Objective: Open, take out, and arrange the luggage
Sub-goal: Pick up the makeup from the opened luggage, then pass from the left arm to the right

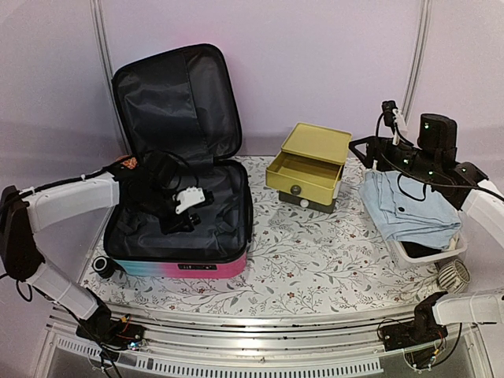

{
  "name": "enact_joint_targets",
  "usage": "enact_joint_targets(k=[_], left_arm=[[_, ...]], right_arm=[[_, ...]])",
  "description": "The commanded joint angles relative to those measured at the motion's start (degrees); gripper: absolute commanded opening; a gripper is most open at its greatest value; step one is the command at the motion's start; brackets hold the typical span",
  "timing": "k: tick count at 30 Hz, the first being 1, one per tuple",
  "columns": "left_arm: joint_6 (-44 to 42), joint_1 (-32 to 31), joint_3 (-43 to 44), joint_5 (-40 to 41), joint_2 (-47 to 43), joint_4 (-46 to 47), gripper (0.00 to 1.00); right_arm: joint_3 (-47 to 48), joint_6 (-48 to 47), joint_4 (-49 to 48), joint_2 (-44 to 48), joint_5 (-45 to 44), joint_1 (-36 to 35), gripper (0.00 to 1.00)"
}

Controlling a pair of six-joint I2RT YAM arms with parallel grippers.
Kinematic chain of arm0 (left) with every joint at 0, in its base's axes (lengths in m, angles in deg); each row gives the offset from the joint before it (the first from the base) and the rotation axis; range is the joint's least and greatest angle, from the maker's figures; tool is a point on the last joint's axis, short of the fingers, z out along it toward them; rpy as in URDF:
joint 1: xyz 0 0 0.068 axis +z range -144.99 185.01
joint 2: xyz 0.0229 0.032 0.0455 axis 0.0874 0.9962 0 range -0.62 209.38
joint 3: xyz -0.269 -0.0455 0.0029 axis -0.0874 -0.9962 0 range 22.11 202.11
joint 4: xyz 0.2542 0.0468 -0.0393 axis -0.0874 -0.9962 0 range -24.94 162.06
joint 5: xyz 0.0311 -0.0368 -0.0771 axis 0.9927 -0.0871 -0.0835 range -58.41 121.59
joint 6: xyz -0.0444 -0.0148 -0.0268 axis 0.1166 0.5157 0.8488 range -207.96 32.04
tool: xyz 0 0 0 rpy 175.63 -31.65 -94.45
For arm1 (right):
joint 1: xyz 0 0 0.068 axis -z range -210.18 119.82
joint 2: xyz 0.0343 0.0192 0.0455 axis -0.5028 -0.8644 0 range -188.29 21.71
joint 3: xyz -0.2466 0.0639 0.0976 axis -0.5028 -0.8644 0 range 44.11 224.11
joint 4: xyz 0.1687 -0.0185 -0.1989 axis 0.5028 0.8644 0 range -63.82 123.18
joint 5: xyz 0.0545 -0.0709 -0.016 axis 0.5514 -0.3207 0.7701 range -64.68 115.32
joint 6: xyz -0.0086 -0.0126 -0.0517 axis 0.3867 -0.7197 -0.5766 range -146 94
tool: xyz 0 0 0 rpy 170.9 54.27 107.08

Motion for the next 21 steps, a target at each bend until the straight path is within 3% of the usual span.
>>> enact_joint_targets(k=[1,8,16,21], left_arm=[[6.68,-3.16,5.63,-2.95,-0.61,0.01,0.16],[16.59,-6.78,8.91,-9.62,-0.66,10.31,0.17],[28.15,-12.69,12.28,-15.44,1.77,27.8,0.2],[31.95,-16.33,16.52,-16.97,6.47,33.28,0.2]], right_arm=[[-1.28,-0.52,-5.49,-0.61,7.53,-0.65,0.71],[-2.86,-3.8,-16.66,-1.97,16.43,-5.38,0.7],[-2.43,-9.15,-17.64,-4.36,21.45,-10.1,0.7],[-3.14,-11.61,-18.88,-4.06,25.51,-12.4,0.69]])
